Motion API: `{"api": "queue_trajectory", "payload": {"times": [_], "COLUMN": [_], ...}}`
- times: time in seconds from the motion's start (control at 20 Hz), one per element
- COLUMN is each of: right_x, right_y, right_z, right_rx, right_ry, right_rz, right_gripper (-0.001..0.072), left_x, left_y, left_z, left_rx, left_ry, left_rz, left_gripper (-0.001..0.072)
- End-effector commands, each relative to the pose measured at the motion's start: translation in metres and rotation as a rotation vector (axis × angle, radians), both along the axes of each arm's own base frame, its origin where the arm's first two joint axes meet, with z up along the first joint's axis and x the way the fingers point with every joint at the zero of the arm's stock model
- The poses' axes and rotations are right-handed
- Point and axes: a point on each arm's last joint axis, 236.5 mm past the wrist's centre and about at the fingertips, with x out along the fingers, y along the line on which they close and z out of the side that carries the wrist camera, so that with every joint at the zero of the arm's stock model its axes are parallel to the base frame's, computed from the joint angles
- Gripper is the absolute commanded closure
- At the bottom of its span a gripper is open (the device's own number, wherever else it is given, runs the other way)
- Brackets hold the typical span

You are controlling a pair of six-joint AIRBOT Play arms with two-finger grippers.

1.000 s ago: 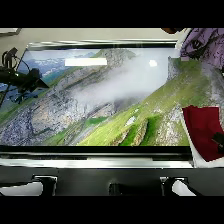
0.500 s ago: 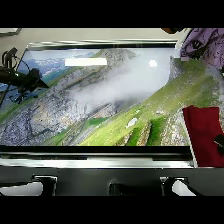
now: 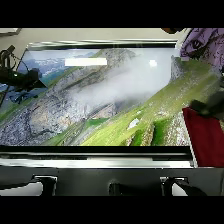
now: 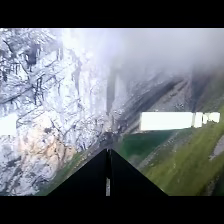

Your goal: Fold the clothes and pants, and hang the long-sleeved shirts on hangers.

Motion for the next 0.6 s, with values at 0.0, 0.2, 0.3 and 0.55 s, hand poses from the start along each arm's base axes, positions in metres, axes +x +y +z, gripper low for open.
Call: {"api": "queue_trajectory", "payload": {"times": [0.0,0.2,0.3,0.55], "right_x": [0.031,0.014,0.01,0.01], "right_y": [0.138,0.218,0.233,0.229], "right_z": [0.023,0.025,0.026,0.026], "right_rx": [0.087,0.111,0.115,0.086], "right_ry": [-0.152,-0.158,-0.165,-0.165], "right_rz": [0.33,0.516,0.554,0.562], "right_gripper": [0.0681,0.0681,0.0681,0.068], "left_x": [-0.005,-0.03,-0.037,-0.045], "left_y": [0.019,0.018,0.016,0.013], "left_z": [0.002,-0.005,-0.008,-0.013], "left_rx": [0.141,0.168,0.163,0.157], "left_ry": [-0.12,-0.158,-0.131,-0.088], "left_rz": [0.025,0.013,0.001,-0.014], "left_gripper": [0.0693,0.0692,0.0691,0.069]}}
